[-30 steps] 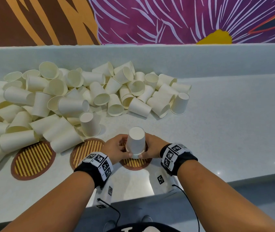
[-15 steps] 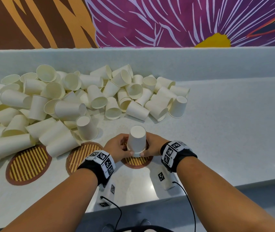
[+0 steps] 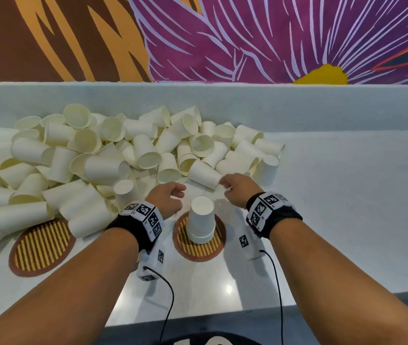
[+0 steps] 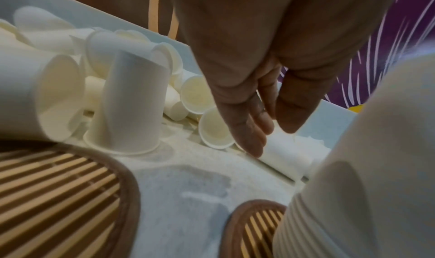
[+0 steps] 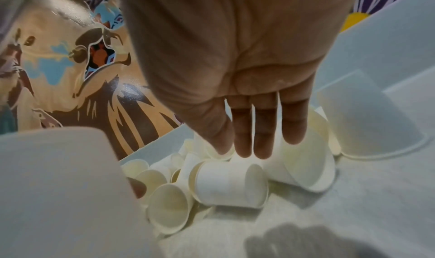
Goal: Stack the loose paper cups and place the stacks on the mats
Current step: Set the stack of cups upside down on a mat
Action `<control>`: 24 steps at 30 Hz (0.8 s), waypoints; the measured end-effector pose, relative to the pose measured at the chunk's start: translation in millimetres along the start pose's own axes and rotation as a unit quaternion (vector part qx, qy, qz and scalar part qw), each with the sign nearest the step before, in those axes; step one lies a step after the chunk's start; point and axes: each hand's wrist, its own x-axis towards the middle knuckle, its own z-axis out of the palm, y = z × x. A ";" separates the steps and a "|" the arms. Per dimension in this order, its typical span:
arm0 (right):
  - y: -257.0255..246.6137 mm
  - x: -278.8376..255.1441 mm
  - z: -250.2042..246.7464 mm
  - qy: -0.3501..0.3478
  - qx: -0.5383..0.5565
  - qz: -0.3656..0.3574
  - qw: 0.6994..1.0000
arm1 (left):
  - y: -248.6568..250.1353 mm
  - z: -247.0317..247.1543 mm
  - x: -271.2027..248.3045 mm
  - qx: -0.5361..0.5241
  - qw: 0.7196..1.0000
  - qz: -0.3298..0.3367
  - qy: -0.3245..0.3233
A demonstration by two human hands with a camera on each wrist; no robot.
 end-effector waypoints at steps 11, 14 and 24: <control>-23.1 50.5 -8.2 0.056 -0.078 0.006 0.995 | 5.0 -30.1 45.1 -0.051 0.998 0.031 -0.007; -28.4 59.4 5.6 0.037 -0.082 -0.004 0.996 | 2.0 -27.4 54.2 -0.062 0.997 0.022 -0.028; -26.7 87.5 21.4 0.000 -0.126 -0.042 0.991 | -5.6 -13.9 73.0 -0.018 0.998 -0.007 -0.052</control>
